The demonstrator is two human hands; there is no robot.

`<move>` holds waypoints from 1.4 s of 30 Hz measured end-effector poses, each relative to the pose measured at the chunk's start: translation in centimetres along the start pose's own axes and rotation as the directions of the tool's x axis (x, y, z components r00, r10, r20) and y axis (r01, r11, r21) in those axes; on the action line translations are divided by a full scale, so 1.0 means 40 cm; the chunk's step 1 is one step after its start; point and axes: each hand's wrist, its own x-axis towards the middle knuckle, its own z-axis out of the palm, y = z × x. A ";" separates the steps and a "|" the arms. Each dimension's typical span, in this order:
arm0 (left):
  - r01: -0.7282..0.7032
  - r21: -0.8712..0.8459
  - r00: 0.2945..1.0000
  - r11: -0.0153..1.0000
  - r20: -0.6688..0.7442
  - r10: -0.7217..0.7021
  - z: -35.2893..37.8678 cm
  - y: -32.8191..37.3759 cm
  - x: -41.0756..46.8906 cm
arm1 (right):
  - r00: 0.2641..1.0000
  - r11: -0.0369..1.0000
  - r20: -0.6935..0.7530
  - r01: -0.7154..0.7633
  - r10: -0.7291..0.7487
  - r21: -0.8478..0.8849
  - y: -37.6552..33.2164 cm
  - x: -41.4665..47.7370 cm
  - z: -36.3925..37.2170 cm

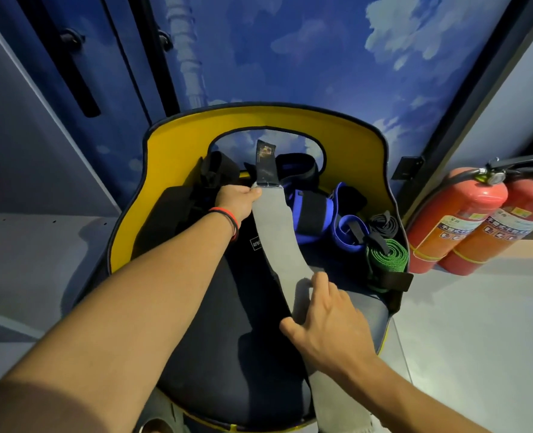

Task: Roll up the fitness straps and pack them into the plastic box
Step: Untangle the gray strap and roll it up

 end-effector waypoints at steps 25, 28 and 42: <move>-0.105 0.426 0.922 0.899 -0.297 0.249 0.048 -0.067 0.063 | 0.932 0.943 0.145 0.326 -0.333 0.070 0.017 0.064 0.113; -0.164 0.418 0.954 0.893 -0.164 0.252 0.008 -0.083 0.079 | 0.928 0.936 0.124 0.348 -0.351 0.049 0.027 0.065 0.120; 0.053 0.525 0.983 0.850 0.124 -0.137 -0.123 -0.199 -0.355 | 0.952 0.972 0.201 0.234 -0.230 0.007 0.042 0.022 0.106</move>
